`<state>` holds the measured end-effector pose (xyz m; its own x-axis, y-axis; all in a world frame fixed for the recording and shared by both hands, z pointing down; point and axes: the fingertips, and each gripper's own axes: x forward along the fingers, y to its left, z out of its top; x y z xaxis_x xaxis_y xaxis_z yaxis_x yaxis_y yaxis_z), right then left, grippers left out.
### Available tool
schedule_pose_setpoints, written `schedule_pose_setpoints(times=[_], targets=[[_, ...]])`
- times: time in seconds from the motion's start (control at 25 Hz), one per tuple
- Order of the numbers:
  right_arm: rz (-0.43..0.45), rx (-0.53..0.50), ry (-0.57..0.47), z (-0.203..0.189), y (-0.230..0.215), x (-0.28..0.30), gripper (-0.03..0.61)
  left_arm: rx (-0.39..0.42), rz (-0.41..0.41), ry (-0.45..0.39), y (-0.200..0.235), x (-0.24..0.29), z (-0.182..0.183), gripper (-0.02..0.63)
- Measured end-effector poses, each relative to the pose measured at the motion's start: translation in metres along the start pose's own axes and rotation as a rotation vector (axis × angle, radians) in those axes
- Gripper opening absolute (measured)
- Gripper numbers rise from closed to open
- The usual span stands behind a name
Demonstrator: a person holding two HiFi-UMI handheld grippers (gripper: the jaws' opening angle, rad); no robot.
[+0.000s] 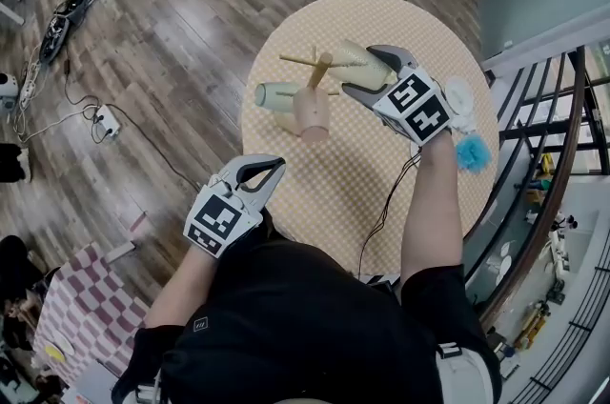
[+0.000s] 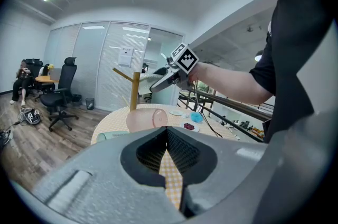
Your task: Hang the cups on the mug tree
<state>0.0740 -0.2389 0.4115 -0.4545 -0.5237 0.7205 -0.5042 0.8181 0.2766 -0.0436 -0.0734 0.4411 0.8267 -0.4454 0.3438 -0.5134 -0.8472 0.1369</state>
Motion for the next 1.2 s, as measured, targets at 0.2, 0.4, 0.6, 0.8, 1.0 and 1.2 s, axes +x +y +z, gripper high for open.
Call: schedule_pose_setpoints(times=[0.2,0.4,0.6,0.8,1.0,1.2], targets=[[-0.012,-0.024,0.011,0.002,-0.002,0.001,0.348,-0.007,-0.002,0.006,0.002,0.001,-0.001,0.006],[-0.030,-0.058,0.018,0.003,-0.002,0.001,0.348,-0.008,-0.010,0.008,0.001,0.002,-0.002,0.006],[-0.013,-0.084,0.008,0.006,0.003,0.003,0.348,-0.014,-0.011,0.010,0.002,0.003,-0.006,0.006],[-0.010,-0.095,0.004,0.008,0.005,0.003,0.348,-0.021,-0.010,0.009,0.002,0.003,-0.006,0.006],[-0.023,-0.158,0.027,0.006,0.006,0.003,0.348,-0.026,-0.009,0.013,0.003,0.004,-0.009,0.006],[-0.024,-0.171,0.033,0.006,0.008,0.003,0.348,-0.027,-0.010,0.012,0.003,0.003,-0.011,0.006]])
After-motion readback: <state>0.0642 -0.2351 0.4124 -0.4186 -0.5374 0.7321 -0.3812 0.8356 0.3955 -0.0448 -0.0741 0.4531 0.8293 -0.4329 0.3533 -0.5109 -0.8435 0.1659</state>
